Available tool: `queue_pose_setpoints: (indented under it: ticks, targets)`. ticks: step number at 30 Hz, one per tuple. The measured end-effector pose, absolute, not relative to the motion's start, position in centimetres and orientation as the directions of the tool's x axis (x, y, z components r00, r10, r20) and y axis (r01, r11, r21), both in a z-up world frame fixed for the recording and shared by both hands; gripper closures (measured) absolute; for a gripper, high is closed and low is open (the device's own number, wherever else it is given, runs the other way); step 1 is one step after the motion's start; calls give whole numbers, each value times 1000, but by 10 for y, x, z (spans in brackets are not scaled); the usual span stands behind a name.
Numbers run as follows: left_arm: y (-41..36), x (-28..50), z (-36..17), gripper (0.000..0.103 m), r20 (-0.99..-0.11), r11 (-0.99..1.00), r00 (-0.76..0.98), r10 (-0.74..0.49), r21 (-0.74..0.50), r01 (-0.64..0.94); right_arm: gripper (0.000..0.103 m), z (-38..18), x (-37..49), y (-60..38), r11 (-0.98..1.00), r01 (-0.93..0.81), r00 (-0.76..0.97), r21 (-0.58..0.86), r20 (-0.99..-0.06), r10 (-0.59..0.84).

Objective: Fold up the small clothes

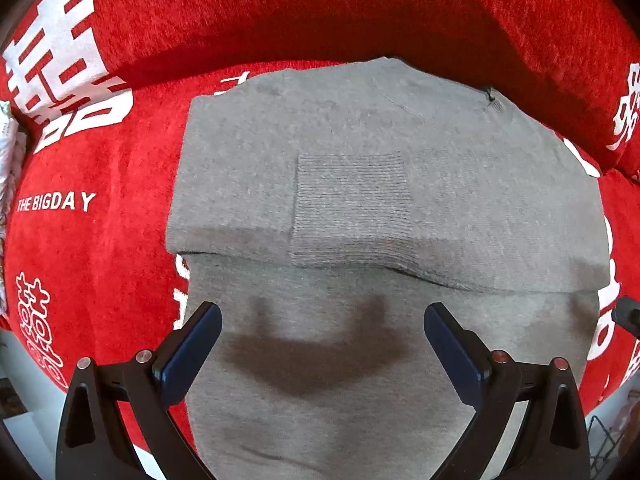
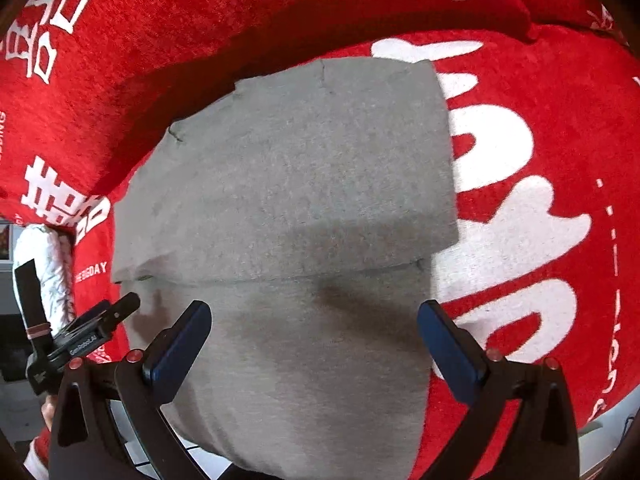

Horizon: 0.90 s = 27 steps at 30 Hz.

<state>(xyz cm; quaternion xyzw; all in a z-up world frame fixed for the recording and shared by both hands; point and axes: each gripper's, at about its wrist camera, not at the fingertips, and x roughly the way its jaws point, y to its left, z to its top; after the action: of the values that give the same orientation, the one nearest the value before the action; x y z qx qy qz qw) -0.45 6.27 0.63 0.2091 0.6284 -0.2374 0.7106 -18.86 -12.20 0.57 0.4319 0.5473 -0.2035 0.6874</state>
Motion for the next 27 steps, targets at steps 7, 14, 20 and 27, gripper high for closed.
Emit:
queue_pose_setpoints:
  ticks: [7,14,20,27]
  targets:
    - [57,-8,6,2,-993,789,81,-88,-19,614,0,2,-190,-121,496,724,394,478,-878,271]
    - [45,-13,4,2,-995,777,73,-74,-12,630,0,4,-195,-131,444,743,424,500,-866,266]
    - [37,-19,6,2,-995,768,87,-51,16,640,0,-3,-201,-138,406,743,432,533,-844,317]
    - [37,-28,8,2,-995,787,90,-32,30,616,0,-8,-203,-141,413,728,420,548,-832,363]
